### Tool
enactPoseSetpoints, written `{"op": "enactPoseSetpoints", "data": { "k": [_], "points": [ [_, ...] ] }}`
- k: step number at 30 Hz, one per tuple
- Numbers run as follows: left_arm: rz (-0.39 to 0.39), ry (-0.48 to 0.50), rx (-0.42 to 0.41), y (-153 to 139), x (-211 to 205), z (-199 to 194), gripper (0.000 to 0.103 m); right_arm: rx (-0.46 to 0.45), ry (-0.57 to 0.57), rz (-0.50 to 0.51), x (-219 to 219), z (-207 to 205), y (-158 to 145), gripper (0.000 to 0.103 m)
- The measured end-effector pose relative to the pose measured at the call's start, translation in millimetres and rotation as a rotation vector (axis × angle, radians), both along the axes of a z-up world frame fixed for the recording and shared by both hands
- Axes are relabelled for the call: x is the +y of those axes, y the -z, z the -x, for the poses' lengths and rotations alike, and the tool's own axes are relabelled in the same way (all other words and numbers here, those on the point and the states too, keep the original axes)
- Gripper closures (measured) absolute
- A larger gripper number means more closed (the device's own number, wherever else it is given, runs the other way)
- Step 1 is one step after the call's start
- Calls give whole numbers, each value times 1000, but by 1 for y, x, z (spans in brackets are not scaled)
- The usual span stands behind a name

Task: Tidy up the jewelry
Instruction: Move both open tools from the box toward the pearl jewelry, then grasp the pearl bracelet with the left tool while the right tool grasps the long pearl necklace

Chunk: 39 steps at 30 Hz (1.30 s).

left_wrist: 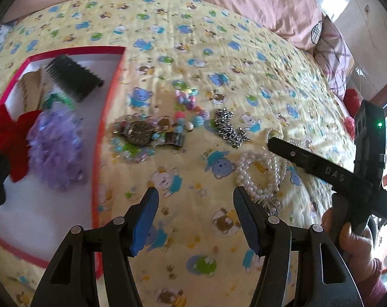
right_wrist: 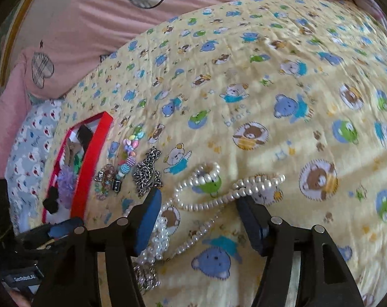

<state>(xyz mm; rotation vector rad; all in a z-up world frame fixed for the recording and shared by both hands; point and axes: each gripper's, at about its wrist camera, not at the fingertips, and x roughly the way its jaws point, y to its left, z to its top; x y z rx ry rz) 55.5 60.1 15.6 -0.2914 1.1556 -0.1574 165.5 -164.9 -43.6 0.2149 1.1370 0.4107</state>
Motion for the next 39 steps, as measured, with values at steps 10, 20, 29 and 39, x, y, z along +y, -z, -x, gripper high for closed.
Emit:
{"op": "enactPoseSetpoints", "data": {
  "k": [10, 20, 29, 39],
  "points": [
    [24, 85, 18, 18, -36, -32, 43, -6, 46, -30, -22, -4, -8, 92],
    [3, 147, 26, 39, -59, -58, 91, -123, 93, -102, -53, 6, -63, 98],
    [25, 108, -32, 15, -40, -29, 92, 17, 47, -29, -44, 12, -27, 55],
    [65, 42, -59, -9, -5, 3, 92, -52, -119, 208, 13, 25, -7, 16]
  ]
}}
